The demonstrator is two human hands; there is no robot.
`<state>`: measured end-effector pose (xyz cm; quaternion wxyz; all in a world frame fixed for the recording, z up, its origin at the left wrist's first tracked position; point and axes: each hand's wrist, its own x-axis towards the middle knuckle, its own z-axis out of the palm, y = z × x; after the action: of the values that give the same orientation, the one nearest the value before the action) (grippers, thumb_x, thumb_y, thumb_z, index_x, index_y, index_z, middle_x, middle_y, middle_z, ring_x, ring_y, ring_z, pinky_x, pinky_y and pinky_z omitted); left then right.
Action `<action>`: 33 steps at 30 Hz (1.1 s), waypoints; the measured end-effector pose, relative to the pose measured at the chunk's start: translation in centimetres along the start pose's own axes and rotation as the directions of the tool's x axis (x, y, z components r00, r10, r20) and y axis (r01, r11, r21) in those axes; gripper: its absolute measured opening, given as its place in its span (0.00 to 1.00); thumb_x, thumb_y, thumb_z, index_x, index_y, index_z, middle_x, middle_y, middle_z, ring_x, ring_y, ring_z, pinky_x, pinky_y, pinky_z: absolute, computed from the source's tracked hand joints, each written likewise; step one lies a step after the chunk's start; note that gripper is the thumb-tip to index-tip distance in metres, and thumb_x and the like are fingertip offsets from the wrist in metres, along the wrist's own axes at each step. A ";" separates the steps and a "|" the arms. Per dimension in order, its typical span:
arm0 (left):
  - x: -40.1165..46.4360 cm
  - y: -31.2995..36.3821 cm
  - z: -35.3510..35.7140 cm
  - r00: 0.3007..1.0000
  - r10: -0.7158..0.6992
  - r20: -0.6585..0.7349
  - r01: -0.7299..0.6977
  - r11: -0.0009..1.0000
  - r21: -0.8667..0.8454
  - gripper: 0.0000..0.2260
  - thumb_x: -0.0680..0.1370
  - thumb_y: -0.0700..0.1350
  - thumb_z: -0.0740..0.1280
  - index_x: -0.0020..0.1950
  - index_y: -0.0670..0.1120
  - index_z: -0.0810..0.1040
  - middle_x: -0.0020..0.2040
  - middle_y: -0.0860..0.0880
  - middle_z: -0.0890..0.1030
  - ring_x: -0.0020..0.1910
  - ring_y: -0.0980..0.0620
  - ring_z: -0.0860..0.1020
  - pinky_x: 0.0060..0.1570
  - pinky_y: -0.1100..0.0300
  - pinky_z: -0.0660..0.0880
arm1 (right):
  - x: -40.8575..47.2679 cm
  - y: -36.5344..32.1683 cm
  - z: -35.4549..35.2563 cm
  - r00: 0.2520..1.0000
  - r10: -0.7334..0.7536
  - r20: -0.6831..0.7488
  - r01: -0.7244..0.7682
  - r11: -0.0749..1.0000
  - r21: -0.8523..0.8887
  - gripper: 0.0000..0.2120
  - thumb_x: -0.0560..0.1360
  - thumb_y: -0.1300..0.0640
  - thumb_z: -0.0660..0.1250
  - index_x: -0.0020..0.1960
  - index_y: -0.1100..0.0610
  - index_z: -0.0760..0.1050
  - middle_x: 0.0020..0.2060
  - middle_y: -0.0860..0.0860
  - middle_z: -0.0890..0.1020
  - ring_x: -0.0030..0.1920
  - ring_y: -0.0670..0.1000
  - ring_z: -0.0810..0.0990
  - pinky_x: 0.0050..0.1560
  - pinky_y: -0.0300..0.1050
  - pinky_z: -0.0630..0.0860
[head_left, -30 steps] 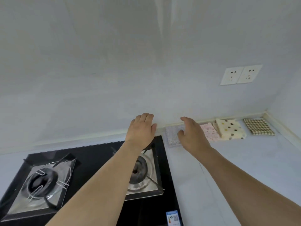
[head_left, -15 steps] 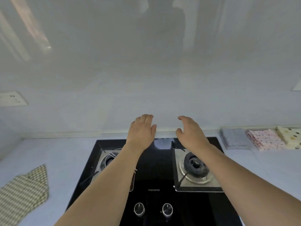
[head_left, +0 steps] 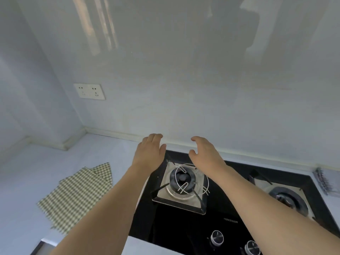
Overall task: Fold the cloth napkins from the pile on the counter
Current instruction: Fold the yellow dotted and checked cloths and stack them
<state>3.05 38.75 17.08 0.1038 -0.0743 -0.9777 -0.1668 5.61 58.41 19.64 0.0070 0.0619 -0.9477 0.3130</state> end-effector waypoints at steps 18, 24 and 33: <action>-6.8 -29.6 -5.4 0.924 -0.308 0.227 0.327 0.944 -0.050 0.17 0.82 0.46 0.58 0.71 0.47 0.70 0.69 0.48 0.71 0.64 0.48 0.72 0.59 0.56 0.69 | 4.4 -18.7 20.8 0.949 -0.093 0.300 0.101 0.995 -0.009 0.24 0.80 0.56 0.57 0.75 0.53 0.61 0.74 0.49 0.64 0.71 0.50 0.65 0.70 0.44 0.63; -10.3 -32.8 0.6 0.894 -0.223 0.388 0.258 0.965 -0.040 0.06 0.80 0.45 0.61 0.54 0.49 0.76 0.52 0.51 0.79 0.49 0.52 0.76 0.45 0.61 0.70 | 5.2 -17.2 28.7 0.891 -0.148 0.428 0.193 0.979 -0.063 0.20 0.80 0.58 0.55 0.71 0.54 0.66 0.69 0.51 0.70 0.66 0.51 0.70 0.66 0.45 0.67; -14.2 -36.9 10.1 0.926 0.176 0.335 -0.176 0.984 -0.029 0.06 0.76 0.52 0.65 0.43 0.51 0.72 0.41 0.56 0.74 0.38 0.55 0.73 0.34 0.64 0.68 | 5.9 -11.1 41.1 0.884 -0.329 0.332 0.356 0.934 -0.023 0.11 0.78 0.59 0.60 0.59 0.55 0.77 0.56 0.50 0.78 0.56 0.51 0.75 0.58 0.46 0.72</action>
<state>8.38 6.21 -6.98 -0.0501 -0.1889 -0.9705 -0.1409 2.17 24.48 -6.56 -0.0904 0.2782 -0.9223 0.2526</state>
